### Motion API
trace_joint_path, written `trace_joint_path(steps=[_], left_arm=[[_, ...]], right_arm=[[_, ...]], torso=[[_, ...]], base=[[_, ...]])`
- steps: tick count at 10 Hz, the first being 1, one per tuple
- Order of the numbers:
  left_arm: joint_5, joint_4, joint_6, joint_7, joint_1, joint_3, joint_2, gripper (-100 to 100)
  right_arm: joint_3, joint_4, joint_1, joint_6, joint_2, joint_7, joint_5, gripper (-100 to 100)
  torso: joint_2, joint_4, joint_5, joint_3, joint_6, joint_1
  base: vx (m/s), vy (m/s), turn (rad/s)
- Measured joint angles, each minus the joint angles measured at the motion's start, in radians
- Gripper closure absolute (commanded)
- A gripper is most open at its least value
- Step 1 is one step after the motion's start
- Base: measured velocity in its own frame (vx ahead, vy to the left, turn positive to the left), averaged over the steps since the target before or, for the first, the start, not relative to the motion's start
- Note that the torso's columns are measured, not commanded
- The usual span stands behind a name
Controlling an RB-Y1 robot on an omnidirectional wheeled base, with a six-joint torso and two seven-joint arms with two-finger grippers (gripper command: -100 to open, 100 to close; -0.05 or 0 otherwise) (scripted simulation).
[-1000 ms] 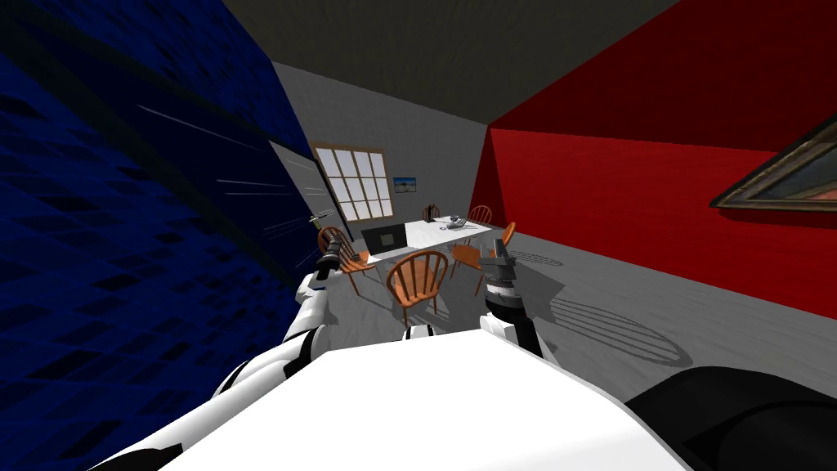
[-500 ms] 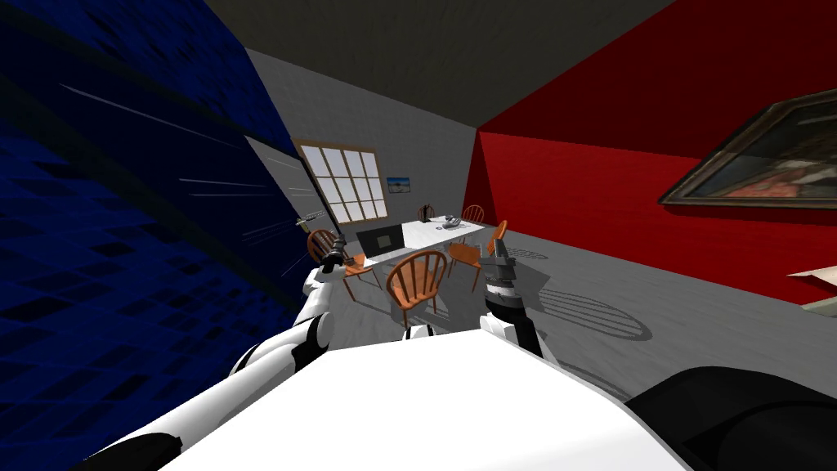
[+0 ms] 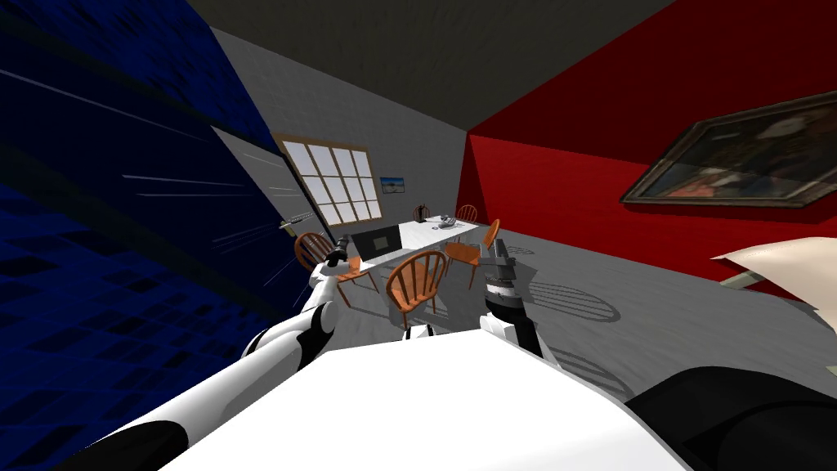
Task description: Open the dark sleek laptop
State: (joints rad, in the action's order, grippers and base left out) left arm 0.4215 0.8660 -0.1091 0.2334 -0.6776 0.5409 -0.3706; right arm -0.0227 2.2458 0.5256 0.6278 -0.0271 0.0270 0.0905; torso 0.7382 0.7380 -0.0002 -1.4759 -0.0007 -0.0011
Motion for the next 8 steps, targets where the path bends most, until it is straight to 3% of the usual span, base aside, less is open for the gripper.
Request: trace_joint_path(steps=[4, 6, 7, 8], left_arm=[[0.031, -0.093, 0.015, 0.021, -0.072, 0.03, 0.0, -100], [0.041, -0.106, 0.034, 0.025, -0.089, 0.034, 0.003, -100], [0.041, -0.106, 0.034, 0.025, -0.089, 0.034, 0.003, 100], [0.041, -0.104, 0.032, 0.025, -0.093, 0.033, 0.003, 100]], right_arm=[[0.0, 0.0, 0.0, 0.0, 0.0, 0.0, 0.0, 0], [0.0, 0.0, 0.0, 0.0, 0.0, 0.0, 0.0, 0], [0.0, 0.0, 0.0, 0.0, 0.0, 0.0, 0.0, 0], [0.0, 0.0, 0.0, 0.0, 0.0, 0.0, 0.0, 0]], torso=[[-0.001, 0.0, 0.0, 0.0, 0.001, 0.002], [0.0, 0.0, 0.0, 0.0, 0.0, 0.001], [0.001, 0.0, 0.0, 0.001, 0.0, 0.0], [0.0, -0.002, 0.002, 0.0, -0.001, 0.001]], base=[[0.017, 0.037, -0.117], [0.011, 0.018, -0.012], [0.007, 0.003, -0.019], [-0.003, 0.026, -0.169]])
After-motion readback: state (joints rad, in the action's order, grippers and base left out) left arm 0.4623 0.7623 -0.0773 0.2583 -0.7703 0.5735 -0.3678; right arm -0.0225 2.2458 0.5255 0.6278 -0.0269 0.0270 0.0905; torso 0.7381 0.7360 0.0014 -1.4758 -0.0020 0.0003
